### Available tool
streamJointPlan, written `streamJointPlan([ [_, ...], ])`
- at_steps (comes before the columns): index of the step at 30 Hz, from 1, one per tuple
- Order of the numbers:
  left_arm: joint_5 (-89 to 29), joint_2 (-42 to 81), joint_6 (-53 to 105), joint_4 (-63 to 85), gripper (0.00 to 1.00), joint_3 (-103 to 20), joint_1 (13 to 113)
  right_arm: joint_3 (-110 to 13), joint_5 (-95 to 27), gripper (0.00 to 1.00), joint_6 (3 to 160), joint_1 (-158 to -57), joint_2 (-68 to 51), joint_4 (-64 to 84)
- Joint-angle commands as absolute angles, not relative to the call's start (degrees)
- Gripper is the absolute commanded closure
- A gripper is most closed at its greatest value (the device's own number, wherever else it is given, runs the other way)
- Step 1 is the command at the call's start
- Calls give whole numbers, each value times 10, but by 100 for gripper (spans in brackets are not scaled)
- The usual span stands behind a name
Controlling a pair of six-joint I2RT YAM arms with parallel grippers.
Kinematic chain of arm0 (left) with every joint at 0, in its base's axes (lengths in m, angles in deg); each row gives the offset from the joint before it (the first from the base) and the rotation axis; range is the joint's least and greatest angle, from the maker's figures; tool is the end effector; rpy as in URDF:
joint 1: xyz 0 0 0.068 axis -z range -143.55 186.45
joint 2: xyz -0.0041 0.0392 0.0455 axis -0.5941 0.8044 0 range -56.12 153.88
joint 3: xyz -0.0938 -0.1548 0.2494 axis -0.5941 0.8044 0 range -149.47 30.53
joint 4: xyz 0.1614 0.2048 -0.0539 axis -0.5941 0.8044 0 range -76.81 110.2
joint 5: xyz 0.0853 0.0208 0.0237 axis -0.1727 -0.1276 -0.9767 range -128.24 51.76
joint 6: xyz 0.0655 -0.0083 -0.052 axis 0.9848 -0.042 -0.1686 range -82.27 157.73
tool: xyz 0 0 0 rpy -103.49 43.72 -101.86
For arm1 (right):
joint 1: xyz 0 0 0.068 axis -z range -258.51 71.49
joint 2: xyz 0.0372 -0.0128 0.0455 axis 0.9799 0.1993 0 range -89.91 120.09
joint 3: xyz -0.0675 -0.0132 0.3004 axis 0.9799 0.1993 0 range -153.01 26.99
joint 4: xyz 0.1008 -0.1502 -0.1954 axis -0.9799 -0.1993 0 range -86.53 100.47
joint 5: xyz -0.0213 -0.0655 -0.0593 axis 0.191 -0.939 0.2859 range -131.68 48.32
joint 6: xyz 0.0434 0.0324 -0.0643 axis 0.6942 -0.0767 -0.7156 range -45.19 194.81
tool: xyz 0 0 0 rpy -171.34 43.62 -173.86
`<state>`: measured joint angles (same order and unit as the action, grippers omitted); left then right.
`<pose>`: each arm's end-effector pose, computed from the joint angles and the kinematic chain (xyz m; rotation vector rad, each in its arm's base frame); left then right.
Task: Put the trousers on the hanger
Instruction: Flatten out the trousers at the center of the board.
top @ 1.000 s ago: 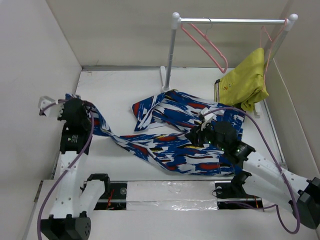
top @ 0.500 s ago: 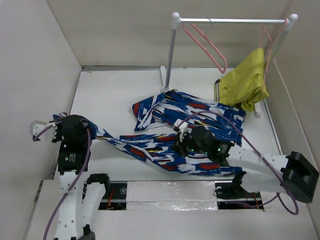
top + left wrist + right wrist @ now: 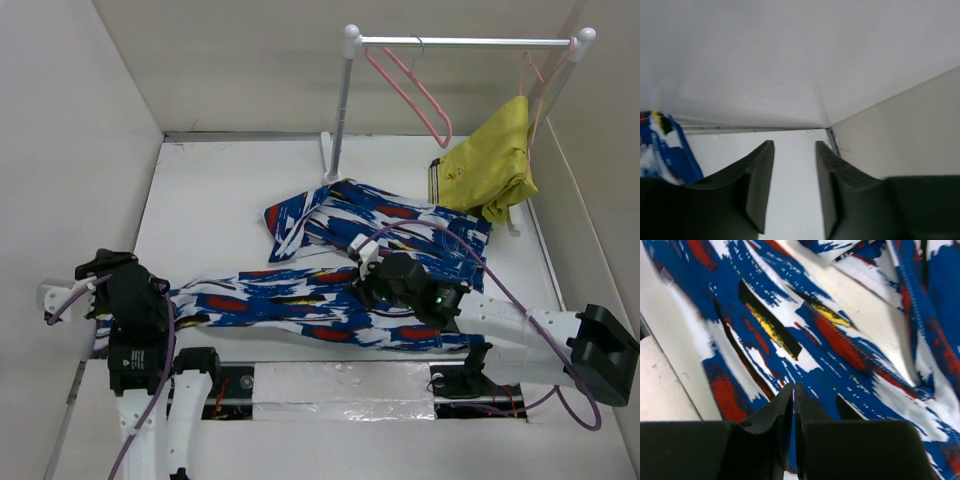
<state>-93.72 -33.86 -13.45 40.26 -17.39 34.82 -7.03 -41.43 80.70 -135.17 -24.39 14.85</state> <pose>0.0554 0.0623 0.3869 -1.2757 0.9416 0.0968 0.1488 0.2270 0.2400 -0.9092 1.9090 0.6751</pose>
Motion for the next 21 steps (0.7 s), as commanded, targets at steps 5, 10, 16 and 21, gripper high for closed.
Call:
streamJointPlan([
  [5, -626, -219, -13, 237, 76, -163, 346, -76, -484, 99, 806, -1327, -288, 150],
  [10, -518, -18, -26, 140, 78, -183, 449, -82, -504, 100, 817, -1298, -321, 129],
  [16, -599, 202, -25, 153, 70, -248, 625, -76, -503, 100, 826, -1233, -368, 114],
  [21, -561, 194, -89, 72, 62, -138, 625, -71, -478, 98, 820, -1208, -381, 106],
])
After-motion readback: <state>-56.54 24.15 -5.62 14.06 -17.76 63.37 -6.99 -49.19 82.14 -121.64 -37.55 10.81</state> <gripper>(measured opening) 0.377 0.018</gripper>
